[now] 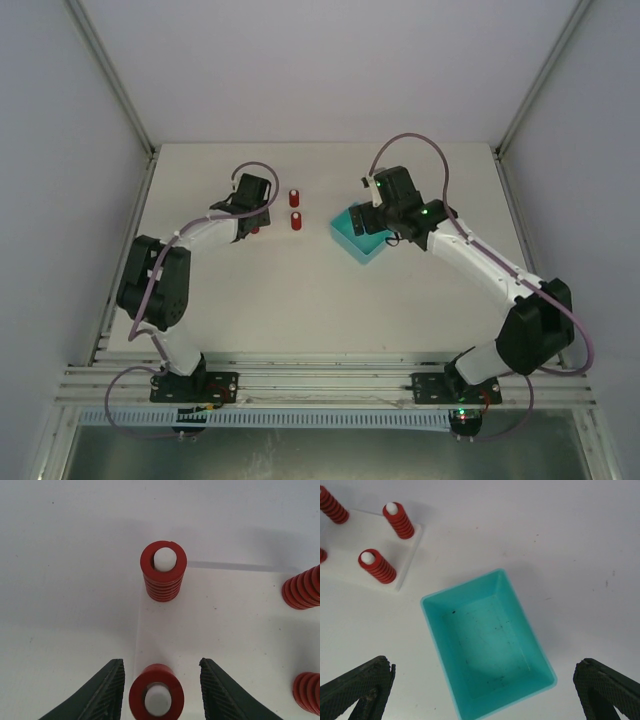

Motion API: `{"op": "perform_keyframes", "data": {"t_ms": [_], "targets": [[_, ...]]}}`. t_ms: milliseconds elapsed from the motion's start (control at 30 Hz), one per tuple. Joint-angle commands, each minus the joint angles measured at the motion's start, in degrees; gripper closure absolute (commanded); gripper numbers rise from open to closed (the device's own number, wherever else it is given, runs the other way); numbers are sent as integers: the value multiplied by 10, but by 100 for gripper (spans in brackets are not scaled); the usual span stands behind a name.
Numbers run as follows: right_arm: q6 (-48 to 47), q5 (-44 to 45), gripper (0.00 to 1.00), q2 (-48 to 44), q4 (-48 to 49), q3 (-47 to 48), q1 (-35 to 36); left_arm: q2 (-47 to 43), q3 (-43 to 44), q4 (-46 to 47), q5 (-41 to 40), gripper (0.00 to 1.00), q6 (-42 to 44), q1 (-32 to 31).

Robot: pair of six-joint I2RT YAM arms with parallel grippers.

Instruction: Install the large spring

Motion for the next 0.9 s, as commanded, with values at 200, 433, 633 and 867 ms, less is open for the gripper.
{"op": "perform_keyframes", "data": {"t_ms": [200,433,633,867], "targets": [[21,150,1,-45,95,-44,-19,-79,-4,11,21,47,17,-1],[-66,200,1,-16,173,-73,-38,-99,-46,154,44,3,50,12],[-21,188,1,15,261,-128,-122,-95,-83,239,16,1,122,35],[0,153,1,64,328,-179,-207,-99,-157,355,-28,1,303,71]]}}
